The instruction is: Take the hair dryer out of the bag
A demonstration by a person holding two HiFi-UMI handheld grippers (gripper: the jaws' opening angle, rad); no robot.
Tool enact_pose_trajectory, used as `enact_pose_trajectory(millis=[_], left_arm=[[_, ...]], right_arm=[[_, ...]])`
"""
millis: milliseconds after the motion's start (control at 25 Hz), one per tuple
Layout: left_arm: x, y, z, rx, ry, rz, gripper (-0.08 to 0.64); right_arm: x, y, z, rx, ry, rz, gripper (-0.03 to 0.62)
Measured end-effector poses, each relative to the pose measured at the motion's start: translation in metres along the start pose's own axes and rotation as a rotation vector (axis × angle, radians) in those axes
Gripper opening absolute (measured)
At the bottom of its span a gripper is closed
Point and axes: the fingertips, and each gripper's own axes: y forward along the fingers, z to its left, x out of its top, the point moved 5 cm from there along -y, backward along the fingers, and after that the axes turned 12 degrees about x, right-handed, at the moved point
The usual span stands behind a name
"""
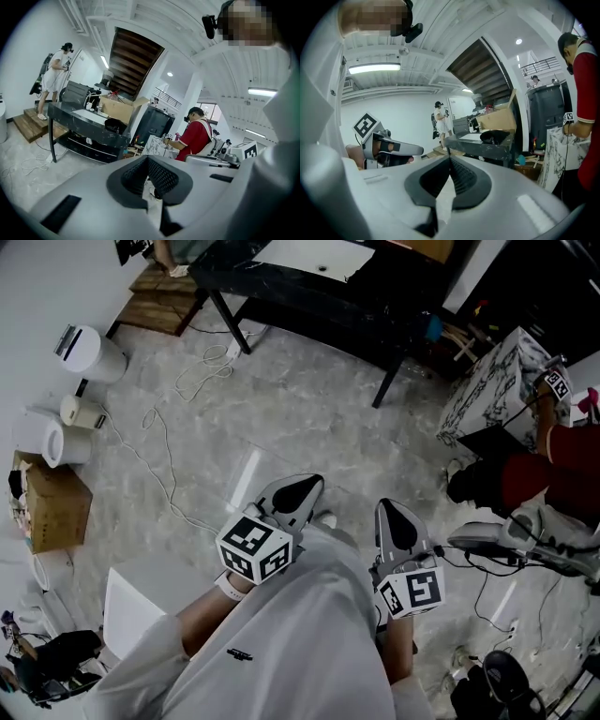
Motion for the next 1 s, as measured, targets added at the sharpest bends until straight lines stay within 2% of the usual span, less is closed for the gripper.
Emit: enact_pose_trajectory(millis=[240,480,840,1000], left_arm=[[0.003,0.000,-0.003,0.015,-0.008,0.005,0.007],[0.015,0.015,0.006,0.016,-0.018,0.004,0.006],[0.048,0.078,0.021,-0.020,-0.024,0.013,0.006],[0.069,0.108,0.038,-0.047,-0.016,0.062,0.006]], right_arm=[[0.000,0.001,-0.008,0.006,0.042,-0.019,0.011],[0.008,0.024,-0.022,0.015,0.034,-0.020,0.011],[0.030,0.062,-0.066,-0.006,0.052,-0.031,0.012],[0.045,0.092,-0.091,-0.013,0.052,-0.017,0.011]])
